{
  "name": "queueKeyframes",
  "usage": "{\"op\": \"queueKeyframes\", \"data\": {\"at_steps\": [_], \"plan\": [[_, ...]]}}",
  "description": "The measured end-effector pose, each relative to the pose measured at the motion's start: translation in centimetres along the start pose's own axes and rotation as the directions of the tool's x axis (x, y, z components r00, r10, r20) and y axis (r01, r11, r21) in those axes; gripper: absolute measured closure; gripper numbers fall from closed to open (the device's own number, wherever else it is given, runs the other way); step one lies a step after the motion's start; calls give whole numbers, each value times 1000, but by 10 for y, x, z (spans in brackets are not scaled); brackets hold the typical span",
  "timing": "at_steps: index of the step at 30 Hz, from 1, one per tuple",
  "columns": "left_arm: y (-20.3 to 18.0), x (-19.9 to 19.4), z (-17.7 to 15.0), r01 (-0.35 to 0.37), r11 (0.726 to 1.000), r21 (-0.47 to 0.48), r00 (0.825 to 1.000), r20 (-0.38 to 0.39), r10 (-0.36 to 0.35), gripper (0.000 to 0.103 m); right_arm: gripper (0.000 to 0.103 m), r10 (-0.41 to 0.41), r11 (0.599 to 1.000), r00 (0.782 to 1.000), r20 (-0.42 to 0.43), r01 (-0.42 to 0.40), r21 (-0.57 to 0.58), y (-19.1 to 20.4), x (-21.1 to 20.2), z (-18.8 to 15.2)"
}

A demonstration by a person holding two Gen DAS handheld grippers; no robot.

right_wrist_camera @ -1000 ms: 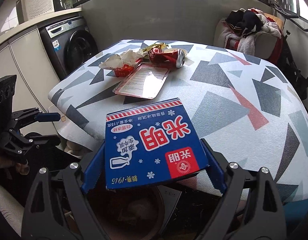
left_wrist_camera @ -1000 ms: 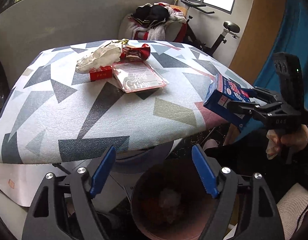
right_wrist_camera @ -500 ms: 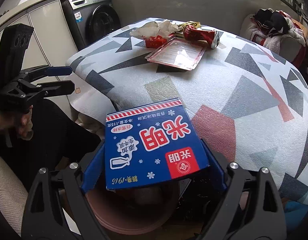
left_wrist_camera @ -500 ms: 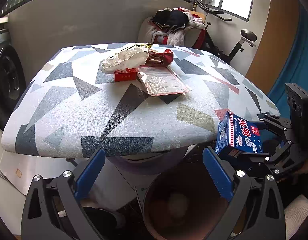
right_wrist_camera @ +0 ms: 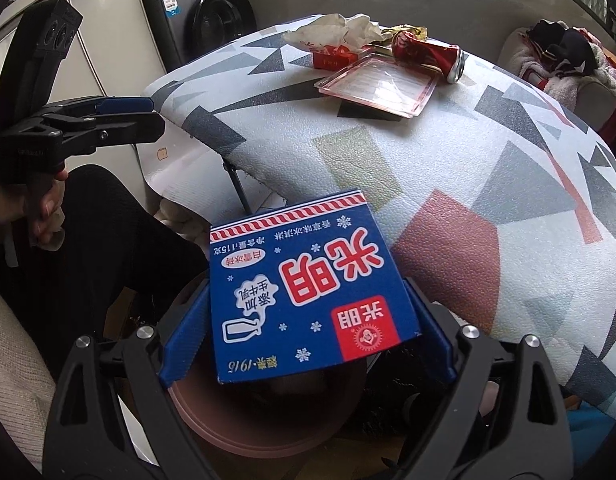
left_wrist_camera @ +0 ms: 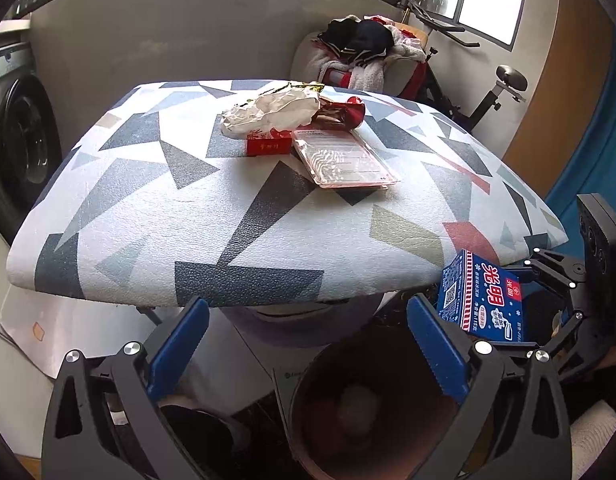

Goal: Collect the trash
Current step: 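Lower the carton and green wrapper over the brown bin and open both tools, then reach the right tool to the clear plastic tray and grasp it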

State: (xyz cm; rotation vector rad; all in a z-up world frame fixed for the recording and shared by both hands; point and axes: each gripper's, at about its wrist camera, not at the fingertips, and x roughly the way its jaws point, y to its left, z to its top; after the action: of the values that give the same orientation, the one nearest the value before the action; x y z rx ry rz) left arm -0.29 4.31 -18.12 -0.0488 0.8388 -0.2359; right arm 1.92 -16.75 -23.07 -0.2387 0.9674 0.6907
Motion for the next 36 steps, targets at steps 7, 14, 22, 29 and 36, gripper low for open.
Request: {"op": "queueKeyframes", "data": {"at_steps": [7, 14, 22, 29, 36], "plan": [[1, 0, -2, -4, 1000, -12, 1000, 8, 4, 6, 6, -15, 1000, 1000, 8, 15, 20, -4, -1, 1], [0, 4, -14, -29, 999, -33, 999, 11, 30, 6, 6, -126, 986, 986, 105, 113, 122, -24, -9, -1], [-3, 12, -18, -51, 999, -12, 999, -12, 51, 6, 6, -170, 961, 981, 90, 144, 237, -51, 2, -1], [0, 20, -20, -61, 998, -28, 997, -39, 60, 6, 6, -176, 959, 981, 85, 151, 240, -51, 7, -2], [4, 15, -17, -63, 997, -54, 998, -21, 62, 6, 6, -157, 958, 983, 96, 128, 258, -56, 8, 6]]}}
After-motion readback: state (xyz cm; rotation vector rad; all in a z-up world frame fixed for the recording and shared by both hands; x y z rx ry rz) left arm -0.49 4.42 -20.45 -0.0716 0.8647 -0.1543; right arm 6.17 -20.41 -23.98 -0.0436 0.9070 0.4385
